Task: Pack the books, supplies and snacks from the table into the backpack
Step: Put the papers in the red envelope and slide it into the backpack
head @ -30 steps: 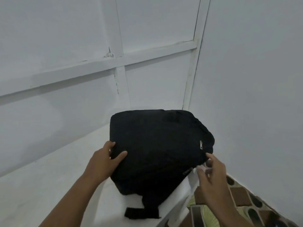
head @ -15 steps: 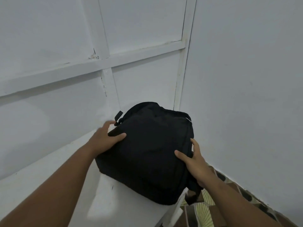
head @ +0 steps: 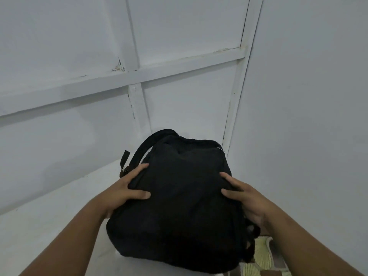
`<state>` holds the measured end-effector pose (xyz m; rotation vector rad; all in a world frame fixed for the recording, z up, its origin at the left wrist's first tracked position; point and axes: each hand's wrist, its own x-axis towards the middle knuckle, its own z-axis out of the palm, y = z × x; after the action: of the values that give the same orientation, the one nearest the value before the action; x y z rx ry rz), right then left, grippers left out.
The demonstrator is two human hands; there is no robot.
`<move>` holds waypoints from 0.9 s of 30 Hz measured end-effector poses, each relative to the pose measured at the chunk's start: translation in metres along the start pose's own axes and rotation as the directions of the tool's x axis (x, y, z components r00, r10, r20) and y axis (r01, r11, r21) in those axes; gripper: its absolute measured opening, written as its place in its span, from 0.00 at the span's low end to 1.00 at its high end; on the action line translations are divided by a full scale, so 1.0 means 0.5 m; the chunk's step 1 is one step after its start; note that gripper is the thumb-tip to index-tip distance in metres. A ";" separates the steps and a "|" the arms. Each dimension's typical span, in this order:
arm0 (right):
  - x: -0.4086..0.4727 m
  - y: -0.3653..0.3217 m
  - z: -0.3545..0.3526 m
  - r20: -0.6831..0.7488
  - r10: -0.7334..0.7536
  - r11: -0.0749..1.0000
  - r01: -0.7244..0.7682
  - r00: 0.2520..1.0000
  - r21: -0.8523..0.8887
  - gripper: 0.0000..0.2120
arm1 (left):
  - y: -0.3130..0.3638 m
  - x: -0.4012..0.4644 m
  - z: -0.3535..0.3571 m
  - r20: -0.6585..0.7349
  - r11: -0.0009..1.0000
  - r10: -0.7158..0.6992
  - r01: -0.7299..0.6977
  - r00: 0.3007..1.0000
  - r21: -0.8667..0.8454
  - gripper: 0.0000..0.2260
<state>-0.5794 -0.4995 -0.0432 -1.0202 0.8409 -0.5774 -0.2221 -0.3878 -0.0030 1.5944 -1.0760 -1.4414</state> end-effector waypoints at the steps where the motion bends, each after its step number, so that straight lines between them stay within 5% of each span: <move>1: 0.005 -0.006 0.004 0.001 -0.009 1.000 0.009 1.000 -0.009 0.27 | -0.001 -0.003 0.003 -0.022 1.000 0.006 -0.007 1.000 -0.011 0.42; 4: 0.014 -0.034 0.025 -0.031 -0.088 0.992 0.085 0.996 -0.097 0.26 | -0.002 -0.024 0.006 -0.112 0.997 0.041 -0.048 0.993 -0.058 0.43; 12: 0.067 -0.133 0.146 0.200 -0.296 0.866 0.350 0.934 -0.356 0.28 | -0.001 -0.137 -0.028 -0.383 0.980 0.166 -0.195 0.909 -0.038 0.45; 20: 0.112 -0.193 0.389 0.458 -0.406 0.727 0.583 0.791 -0.363 0.32 | 0.018 -0.323 -0.110 -0.686 0.938 0.331 -0.304 0.648 0.165 0.50; 27: 0.126 -0.192 0.719 0.615 -0.471 0.577 0.749 0.632 -0.327 0.31 | -0.023 -0.540 -0.302 -0.798 0.904 0.427 -0.229 0.425 0.361 0.52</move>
<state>-0.2508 -0.4089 0.1189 -1.9746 0.1455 -0.6529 -0.0777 -0.1381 0.1090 1.7731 -0.8169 -0.1139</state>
